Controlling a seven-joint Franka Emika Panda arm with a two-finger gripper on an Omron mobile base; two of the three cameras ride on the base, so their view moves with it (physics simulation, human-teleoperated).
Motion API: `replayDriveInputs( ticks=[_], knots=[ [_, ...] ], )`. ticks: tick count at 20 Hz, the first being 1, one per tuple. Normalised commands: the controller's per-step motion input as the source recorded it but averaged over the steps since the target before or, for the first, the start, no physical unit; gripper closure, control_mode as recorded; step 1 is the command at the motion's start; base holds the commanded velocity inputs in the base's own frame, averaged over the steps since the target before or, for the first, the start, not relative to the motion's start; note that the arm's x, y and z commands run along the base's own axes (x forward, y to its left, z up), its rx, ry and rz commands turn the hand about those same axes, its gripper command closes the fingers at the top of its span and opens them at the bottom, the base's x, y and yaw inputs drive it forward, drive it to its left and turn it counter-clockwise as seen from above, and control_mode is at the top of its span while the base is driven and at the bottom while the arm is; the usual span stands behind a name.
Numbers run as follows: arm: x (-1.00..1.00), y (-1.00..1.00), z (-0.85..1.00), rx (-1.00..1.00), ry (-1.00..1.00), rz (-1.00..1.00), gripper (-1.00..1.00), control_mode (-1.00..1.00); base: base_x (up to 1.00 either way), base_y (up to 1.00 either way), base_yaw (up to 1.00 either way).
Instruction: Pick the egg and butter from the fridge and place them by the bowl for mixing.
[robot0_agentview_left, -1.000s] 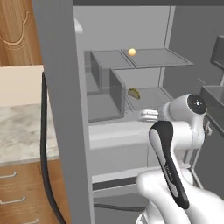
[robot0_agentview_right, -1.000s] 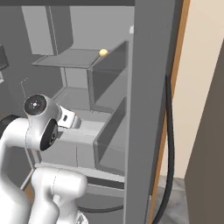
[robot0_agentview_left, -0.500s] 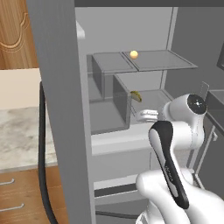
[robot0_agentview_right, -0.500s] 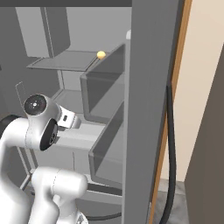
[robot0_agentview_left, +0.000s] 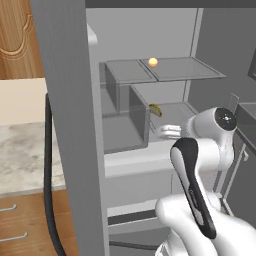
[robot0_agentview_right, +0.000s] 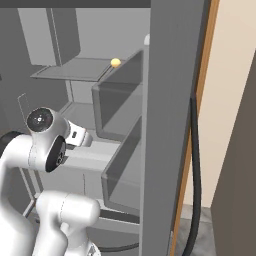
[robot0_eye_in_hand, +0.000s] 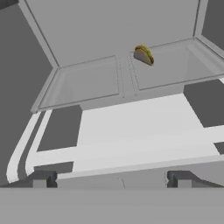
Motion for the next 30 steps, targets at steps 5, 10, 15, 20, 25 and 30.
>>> replayDriveInputs(
  ticks=[5, 10, 15, 20, 25, 30],
  knots=[
    [0.0, 0.0, 0.44, 0.04, -0.27, 0.0, -1.0, -1.0, 0.0, 0.0, 0.0],
    [-0.02, 0.0, 0.44, -0.08, -0.08, -0.04, -1.0, -1.0, 0.0, 0.0, 0.0],
    [0.05, 0.03, 0.5, -0.1, 0.05, -0.13, -1.0, -1.0, 0.0, 0.0, 0.0],
    [0.1, -0.02, 0.54, -0.04, 0.04, -0.04, -1.0, -1.0, 0.0, 0.0, 0.0],
    [0.04, -0.06, 0.43, -0.07, 0.0, 0.0, -1.0, -1.0, 0.0, 0.0, 0.0],
    [0.12, -0.06, 0.39, -0.11, -0.07, -0.02, -1.0, -1.0, 0.0, 0.0, 0.0]
  ],
)
